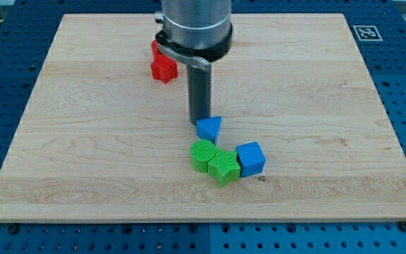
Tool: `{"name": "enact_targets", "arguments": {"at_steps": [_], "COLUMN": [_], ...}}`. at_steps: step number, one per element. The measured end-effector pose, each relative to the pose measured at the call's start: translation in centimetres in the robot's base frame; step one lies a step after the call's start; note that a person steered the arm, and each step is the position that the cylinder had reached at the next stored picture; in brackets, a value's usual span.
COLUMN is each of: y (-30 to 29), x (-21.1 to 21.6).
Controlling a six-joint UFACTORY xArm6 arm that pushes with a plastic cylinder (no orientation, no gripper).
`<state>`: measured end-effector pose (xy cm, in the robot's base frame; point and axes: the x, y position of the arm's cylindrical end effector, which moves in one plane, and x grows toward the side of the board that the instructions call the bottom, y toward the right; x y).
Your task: Separate the red star from the red circle
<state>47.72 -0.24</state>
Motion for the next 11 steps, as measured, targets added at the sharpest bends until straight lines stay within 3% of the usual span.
{"name": "enact_targets", "arguments": {"at_steps": [1,2,4,6,8,9,11], "y": [1.8,1.4,-9.6,-9.9,-14.8,-14.6,-7.1], "x": [2.5,1.7,-3.5,-3.6,-11.3,-14.8,-12.5]}}
